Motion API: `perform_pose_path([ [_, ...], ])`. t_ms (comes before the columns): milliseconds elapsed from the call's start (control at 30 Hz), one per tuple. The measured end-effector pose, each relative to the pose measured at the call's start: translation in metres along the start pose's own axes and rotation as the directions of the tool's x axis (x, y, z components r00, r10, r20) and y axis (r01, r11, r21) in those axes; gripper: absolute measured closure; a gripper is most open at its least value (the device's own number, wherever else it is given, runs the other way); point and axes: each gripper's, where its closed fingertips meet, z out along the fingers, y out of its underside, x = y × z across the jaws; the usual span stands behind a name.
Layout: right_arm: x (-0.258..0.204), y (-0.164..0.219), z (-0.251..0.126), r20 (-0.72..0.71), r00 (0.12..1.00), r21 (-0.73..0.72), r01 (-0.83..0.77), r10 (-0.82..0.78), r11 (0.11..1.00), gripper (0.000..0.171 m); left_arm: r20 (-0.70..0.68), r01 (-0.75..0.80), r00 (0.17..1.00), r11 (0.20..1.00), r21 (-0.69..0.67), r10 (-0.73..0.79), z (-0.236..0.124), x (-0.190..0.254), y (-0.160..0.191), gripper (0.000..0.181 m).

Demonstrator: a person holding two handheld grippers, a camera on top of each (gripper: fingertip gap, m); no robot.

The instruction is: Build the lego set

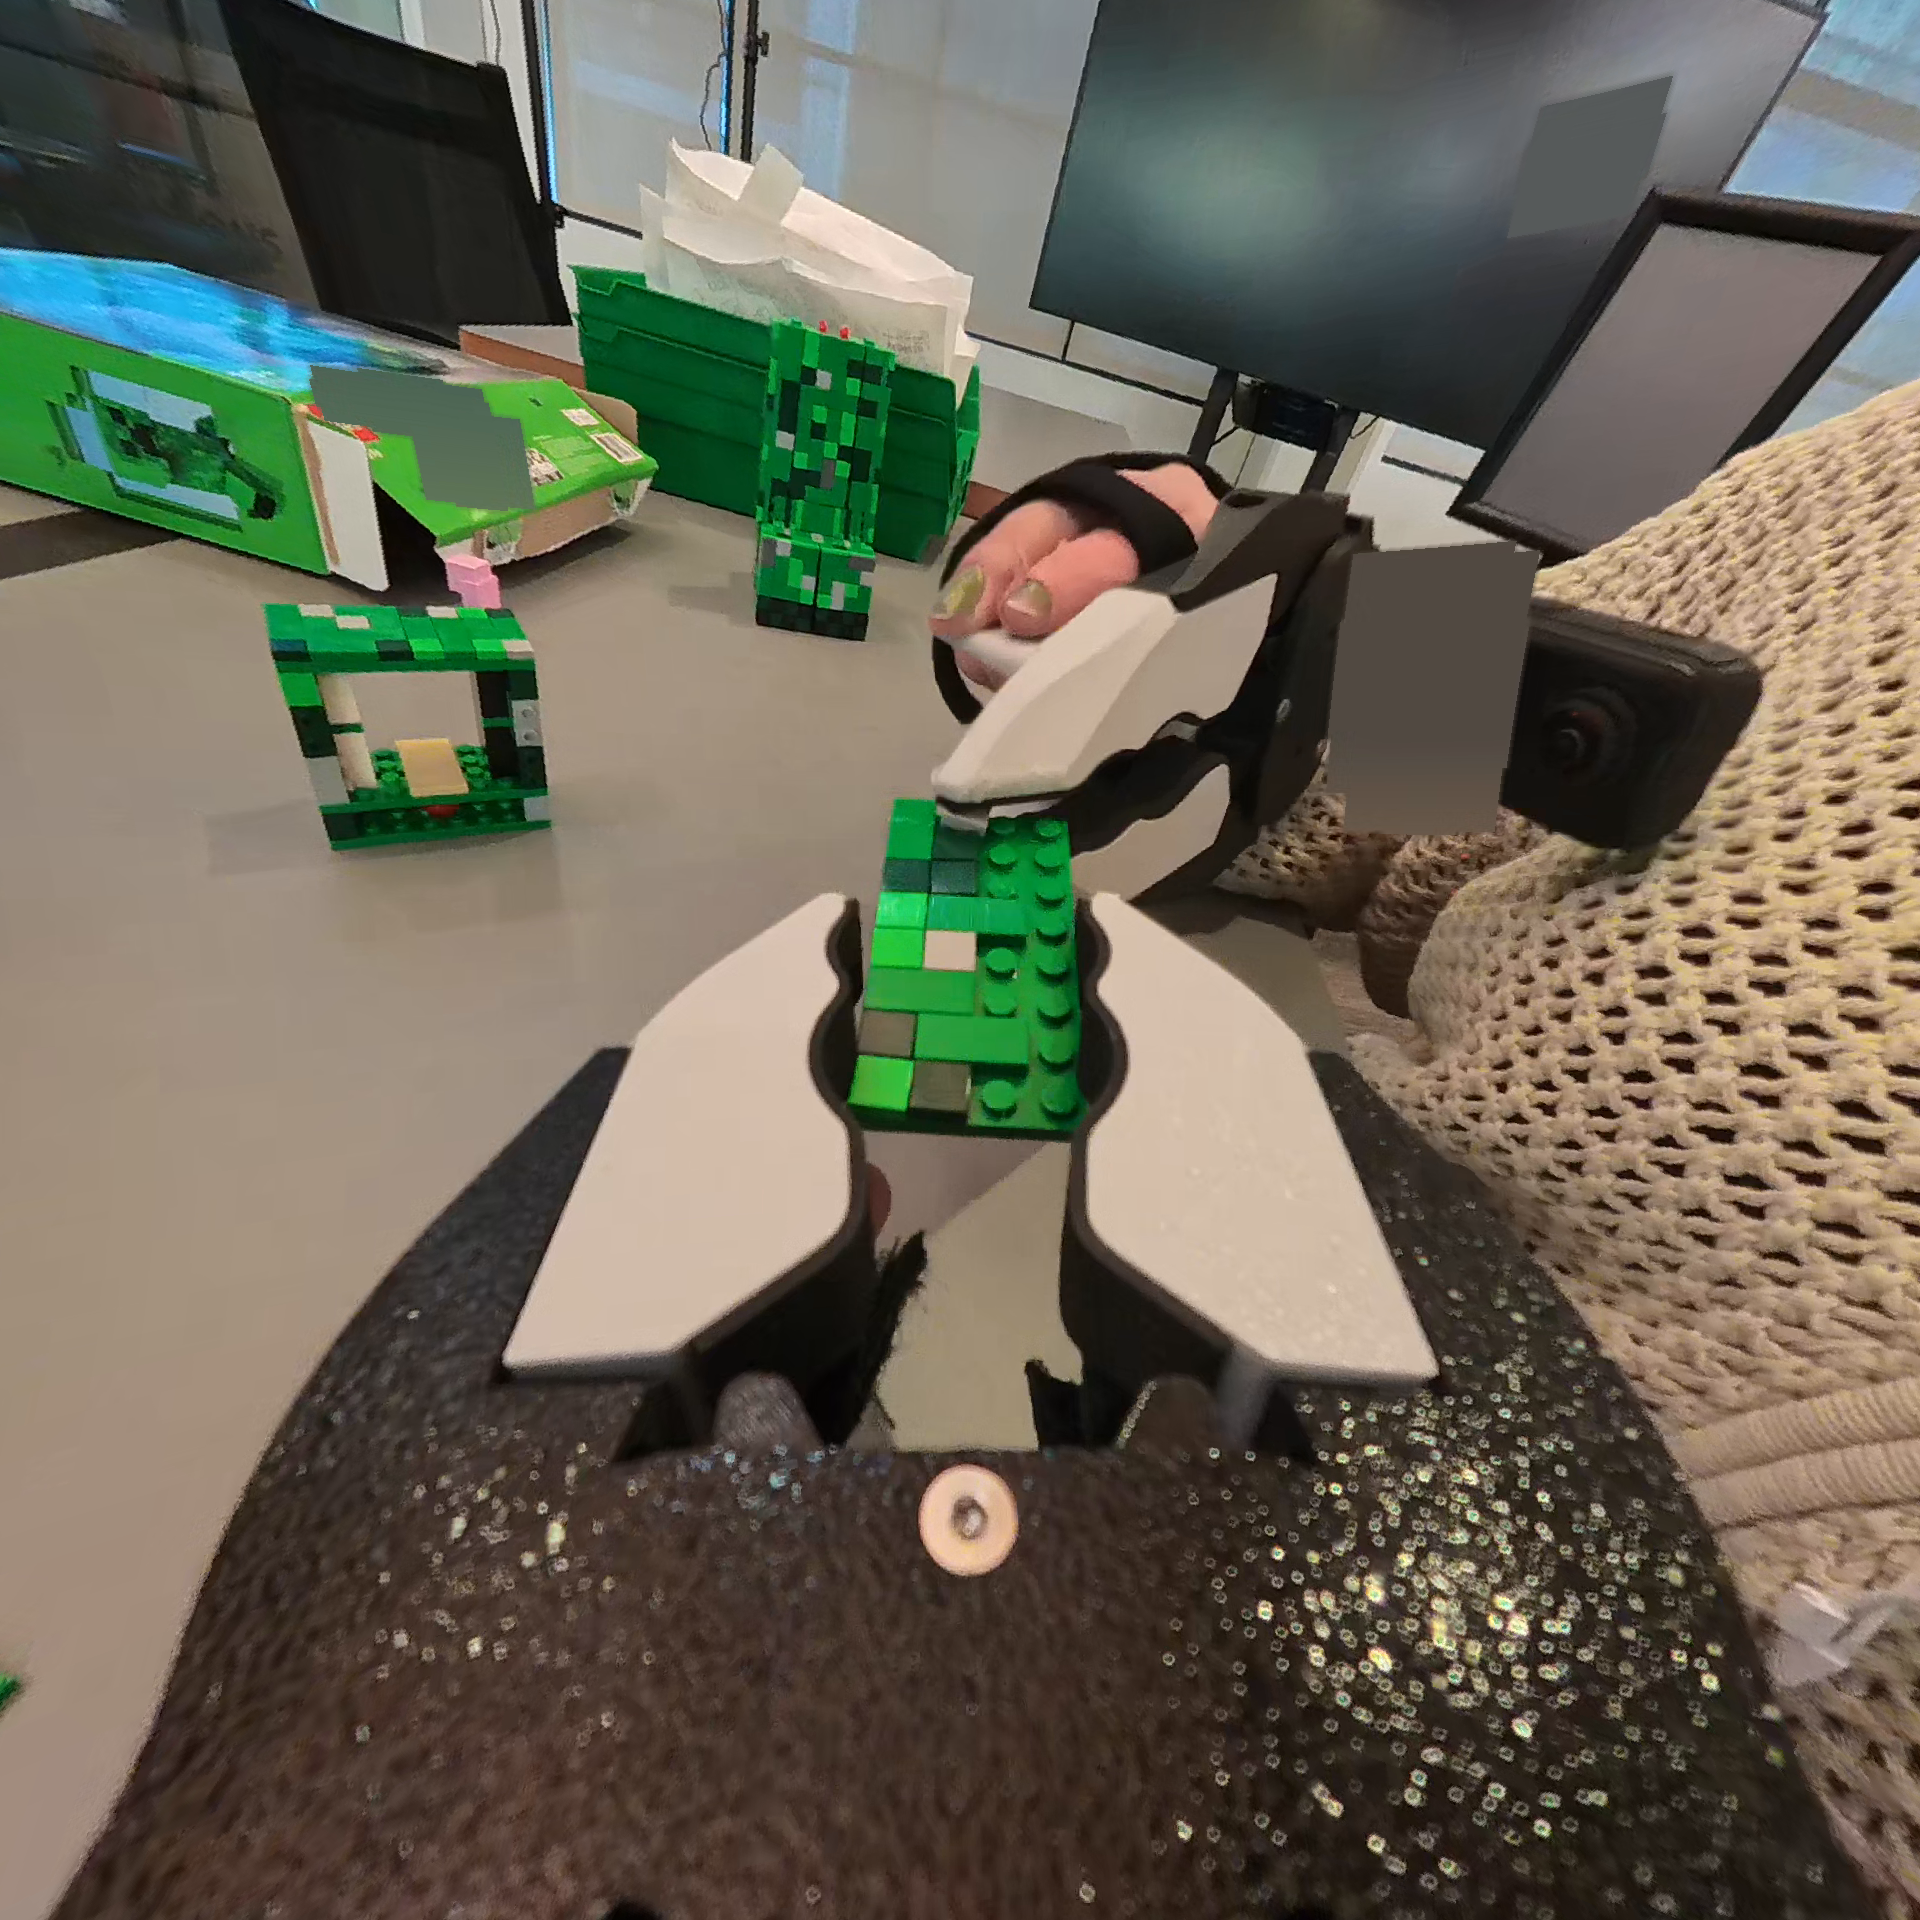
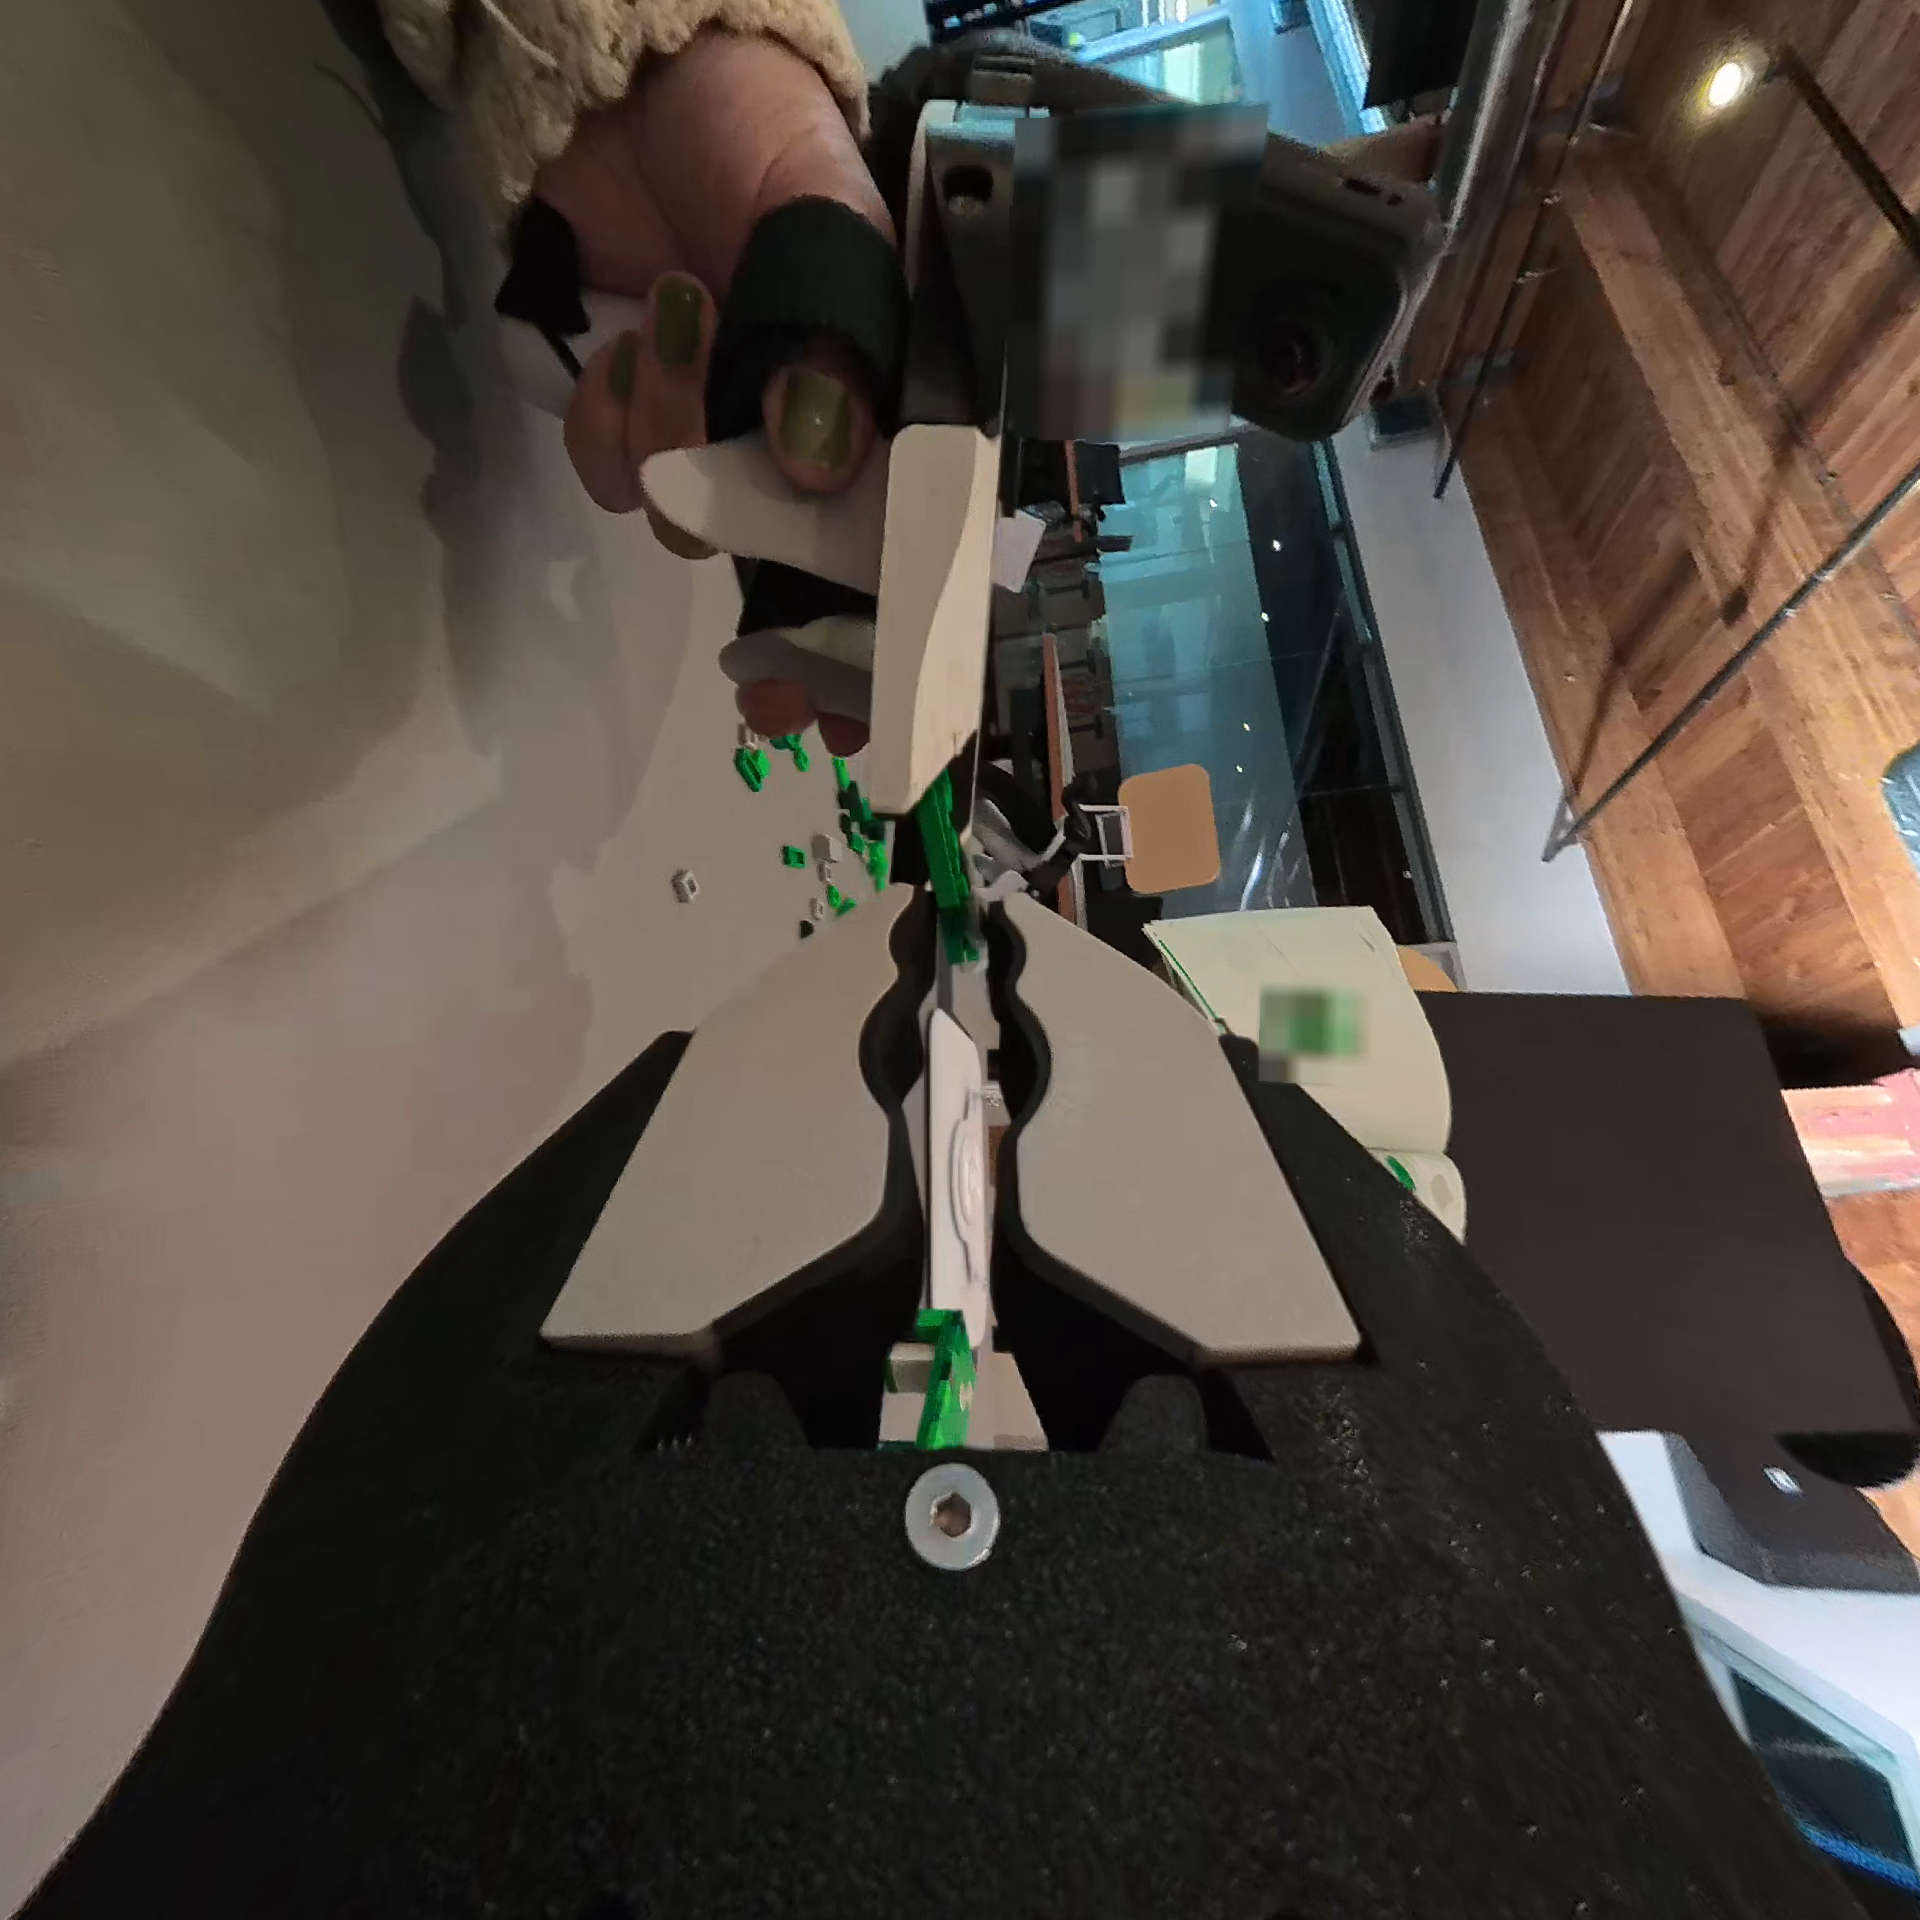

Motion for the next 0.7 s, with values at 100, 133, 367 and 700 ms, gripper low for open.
perform_pose_path([
  [100,-0.005,-0.002,-0.002,0.048,0.999,0.025,-0.013,0.012,1.000,0.164,-0.030,0.007,1.000,1.000,-0.022,-0.008,0.001,0.003,0.004,0.143],
  [133,-0.006,-0.003,-0.003,0.065,0.998,0.032,-0.026,0.024,0.999,0.163,-0.042,0.003,0.999,1.000,-0.027,-0.004,0.001,0.005,0.005,0.143],
  [367,-0.011,-0.006,-0.008,0.108,0.994,0.040,0.029,-0.033,0.999,0.164,-0.117,0.086,0.989,0.996,-0.016,-0.087,0.001,0.012,0.004,0.143],
  [700,-0.026,-0.001,-0.006,0.208,0.978,-0.001,-0.014,0.014,1.000,0.165,-0.154,0.185,0.969,0.981,-0.056,-0.191,0.003,0.008,0.013,0.143],
])
